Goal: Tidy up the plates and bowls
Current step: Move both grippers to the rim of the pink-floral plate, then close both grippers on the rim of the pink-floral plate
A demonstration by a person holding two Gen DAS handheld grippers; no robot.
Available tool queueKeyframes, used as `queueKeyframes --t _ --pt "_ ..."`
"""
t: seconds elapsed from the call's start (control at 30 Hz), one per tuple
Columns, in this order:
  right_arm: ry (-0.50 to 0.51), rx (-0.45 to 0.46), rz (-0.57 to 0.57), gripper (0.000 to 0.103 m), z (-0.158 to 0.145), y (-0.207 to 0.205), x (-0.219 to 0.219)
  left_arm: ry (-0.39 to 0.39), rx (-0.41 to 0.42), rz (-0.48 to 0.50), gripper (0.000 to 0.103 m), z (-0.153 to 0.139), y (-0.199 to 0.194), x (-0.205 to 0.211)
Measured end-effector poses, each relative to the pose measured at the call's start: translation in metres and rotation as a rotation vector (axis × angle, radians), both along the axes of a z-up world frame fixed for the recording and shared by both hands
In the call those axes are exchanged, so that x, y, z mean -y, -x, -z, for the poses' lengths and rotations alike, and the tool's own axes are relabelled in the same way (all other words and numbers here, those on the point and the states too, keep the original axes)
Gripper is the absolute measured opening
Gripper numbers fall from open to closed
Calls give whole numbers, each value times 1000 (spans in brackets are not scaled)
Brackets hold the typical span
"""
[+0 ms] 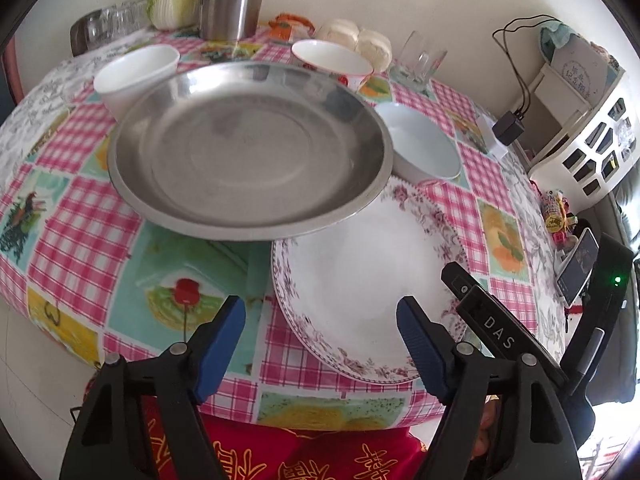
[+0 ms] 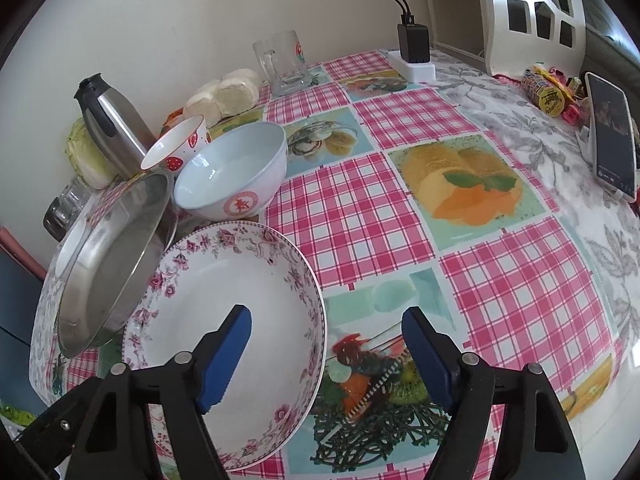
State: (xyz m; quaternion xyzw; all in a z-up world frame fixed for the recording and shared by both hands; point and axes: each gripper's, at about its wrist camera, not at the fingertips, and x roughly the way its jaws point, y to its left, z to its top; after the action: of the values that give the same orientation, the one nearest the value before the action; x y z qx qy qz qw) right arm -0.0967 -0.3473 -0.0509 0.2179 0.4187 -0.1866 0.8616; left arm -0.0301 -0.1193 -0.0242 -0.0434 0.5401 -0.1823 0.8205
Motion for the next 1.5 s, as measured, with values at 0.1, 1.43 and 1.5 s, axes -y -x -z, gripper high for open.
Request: queueKeyframes --t 0.1,1.43,1.5 --pt "-8 -8 -15 75 5 -4 -1 -33 -15 -5 77 8 -4 4" --pt "50 38 -43 25 17 -19 -8 -80 -12 -39 32 43 -50 22" --pt "33 54 -41 21 17 -17 -4 -74 -14 -38 31 44 -50 22"
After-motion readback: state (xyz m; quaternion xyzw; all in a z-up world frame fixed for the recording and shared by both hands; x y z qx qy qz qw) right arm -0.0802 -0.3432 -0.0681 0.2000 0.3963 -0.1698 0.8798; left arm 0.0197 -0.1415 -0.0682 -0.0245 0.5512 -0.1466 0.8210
